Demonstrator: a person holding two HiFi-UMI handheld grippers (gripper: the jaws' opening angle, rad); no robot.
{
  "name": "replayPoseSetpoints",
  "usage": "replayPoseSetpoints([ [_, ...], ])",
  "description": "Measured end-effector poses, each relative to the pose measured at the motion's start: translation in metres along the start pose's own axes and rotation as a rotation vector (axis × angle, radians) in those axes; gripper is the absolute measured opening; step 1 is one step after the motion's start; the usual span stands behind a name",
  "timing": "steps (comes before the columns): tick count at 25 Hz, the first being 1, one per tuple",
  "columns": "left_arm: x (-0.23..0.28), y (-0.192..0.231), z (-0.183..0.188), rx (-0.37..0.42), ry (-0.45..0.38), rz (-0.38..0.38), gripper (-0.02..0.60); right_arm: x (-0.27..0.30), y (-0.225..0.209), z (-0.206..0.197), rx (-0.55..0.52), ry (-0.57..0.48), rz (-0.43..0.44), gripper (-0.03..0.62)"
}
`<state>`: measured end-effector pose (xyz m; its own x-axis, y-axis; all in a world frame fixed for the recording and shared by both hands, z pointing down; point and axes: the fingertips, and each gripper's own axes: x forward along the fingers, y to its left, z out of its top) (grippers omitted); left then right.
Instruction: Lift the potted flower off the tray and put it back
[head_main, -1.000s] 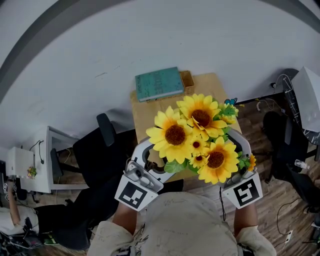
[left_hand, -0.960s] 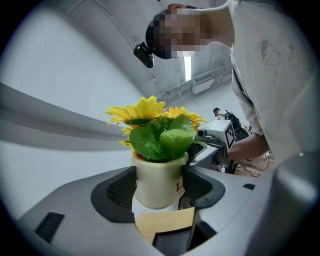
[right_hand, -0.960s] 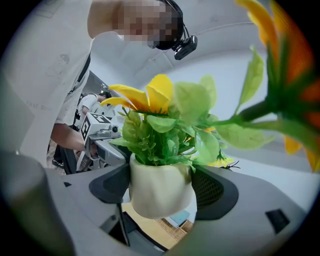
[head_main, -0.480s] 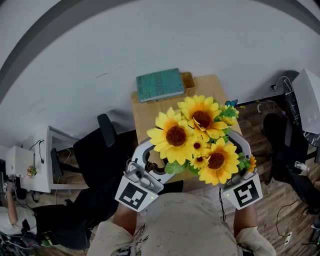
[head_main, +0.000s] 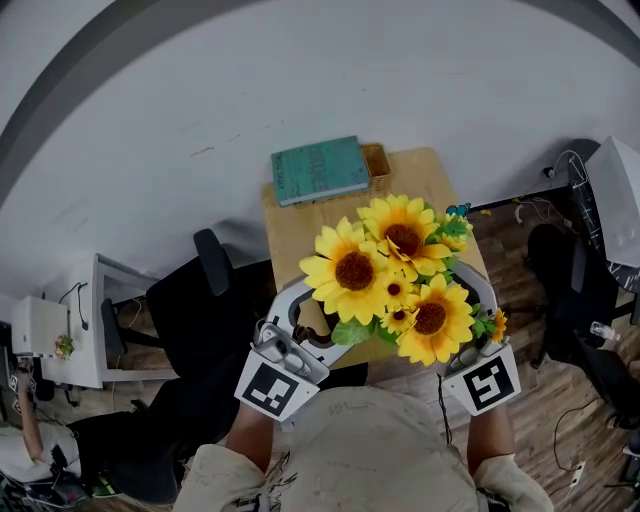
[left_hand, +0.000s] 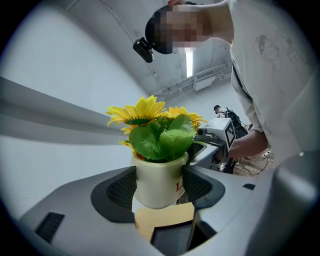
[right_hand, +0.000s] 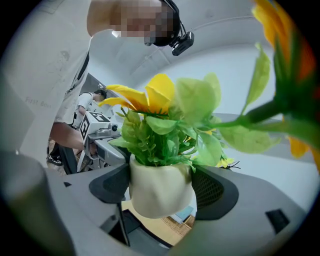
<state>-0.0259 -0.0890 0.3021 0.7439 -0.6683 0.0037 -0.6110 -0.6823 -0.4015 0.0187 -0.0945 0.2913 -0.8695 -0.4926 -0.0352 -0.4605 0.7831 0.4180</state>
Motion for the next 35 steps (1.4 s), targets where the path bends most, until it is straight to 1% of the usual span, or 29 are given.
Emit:
replayPoseSetpoints([
  [8,0.007,-0.008,-0.024,-0.032,0.034,-0.02,0.288,0.0,0.005,-0.026,0.029,0.05,-0.006,0.395],
  [12,0.01,-0.01,-0.044,-0.059,0.05,-0.033,0.288,0.003,0.01,-0.049,0.066,0.091,-0.009,0.394],
  [19,0.02,-0.006,-0.093,-0.166,0.106,-0.058,0.288,0.017,0.015,-0.102,0.162,0.227,-0.001,0.396],
  [22,0.023,-0.006,-0.111,-0.215,0.138,-0.069,0.288,0.022,0.017,-0.118,0.179,0.268,0.008,0.396],
  [26,0.025,-0.01,-0.135,-0.258,0.185,-0.09,0.288,0.025,0.022,-0.139,0.204,0.319,0.017,0.396],
  [31,0.031,-0.017,-0.165,-0.241,0.253,-0.141,0.288,0.03,0.029,-0.169,0.245,0.368,0.024,0.396],
  [35,0.035,-0.023,-0.185,-0.269,0.286,-0.166,0.288,0.031,0.033,-0.188,0.271,0.398,0.024,0.396],
])
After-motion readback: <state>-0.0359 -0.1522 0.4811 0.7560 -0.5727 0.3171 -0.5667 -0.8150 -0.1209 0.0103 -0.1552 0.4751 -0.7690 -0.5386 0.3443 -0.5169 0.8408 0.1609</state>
